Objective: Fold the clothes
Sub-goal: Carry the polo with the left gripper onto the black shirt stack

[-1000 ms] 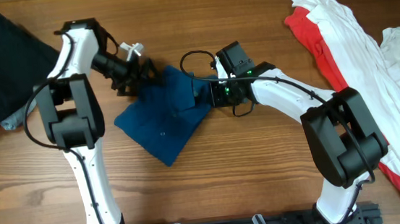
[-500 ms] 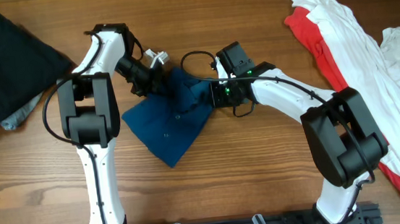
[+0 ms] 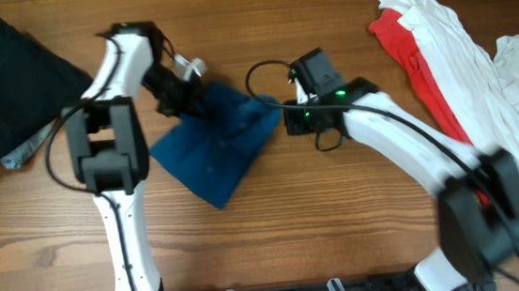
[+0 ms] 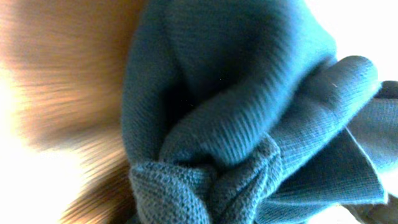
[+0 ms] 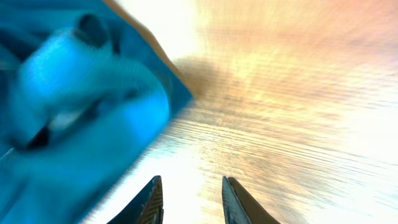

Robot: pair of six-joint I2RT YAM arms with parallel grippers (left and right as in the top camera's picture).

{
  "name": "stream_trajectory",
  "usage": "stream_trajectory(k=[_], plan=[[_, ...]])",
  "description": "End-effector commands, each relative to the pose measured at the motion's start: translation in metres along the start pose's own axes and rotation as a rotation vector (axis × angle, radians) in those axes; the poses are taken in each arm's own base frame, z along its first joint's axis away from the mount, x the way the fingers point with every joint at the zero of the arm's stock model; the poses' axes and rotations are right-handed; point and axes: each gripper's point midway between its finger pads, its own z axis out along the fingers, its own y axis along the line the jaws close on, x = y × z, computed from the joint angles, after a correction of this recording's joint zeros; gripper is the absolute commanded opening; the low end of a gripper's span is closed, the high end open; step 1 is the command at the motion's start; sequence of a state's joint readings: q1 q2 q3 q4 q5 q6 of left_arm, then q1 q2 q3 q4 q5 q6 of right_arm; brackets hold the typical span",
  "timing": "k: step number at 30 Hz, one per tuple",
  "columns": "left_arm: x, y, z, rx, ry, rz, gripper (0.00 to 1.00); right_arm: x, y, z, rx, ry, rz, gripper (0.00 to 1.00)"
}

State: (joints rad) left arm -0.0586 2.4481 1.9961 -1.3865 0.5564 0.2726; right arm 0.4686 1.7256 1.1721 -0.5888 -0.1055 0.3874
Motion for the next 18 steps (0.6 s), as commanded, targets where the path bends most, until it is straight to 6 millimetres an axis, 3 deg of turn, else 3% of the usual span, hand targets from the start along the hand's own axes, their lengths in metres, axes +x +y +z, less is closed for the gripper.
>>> stream_trajectory(k=[1, 5, 11, 18], plan=[[-0.015, 0.021, -0.112, -0.233, -0.289, -0.073, 0.04, -0.029, -0.002, -0.068, 0.049, -0.202, -0.027, 0.33], [-0.018, 0.029, -0.190, -0.333, -0.528, -0.083, 0.04, -0.028, 0.000, -0.105, 0.034, -0.260, -0.029, 0.34], [-0.009, 0.042, -0.280, -0.386, -0.803, -0.107, 0.05, -0.007, -0.010, -0.108, 0.072, -0.186, -0.025, 0.34], [0.002, 0.090, -0.333, -0.418, -0.965, -0.217, 0.05, -0.002, -0.012, -0.107, 0.080, -0.169, -0.014, 0.34]])
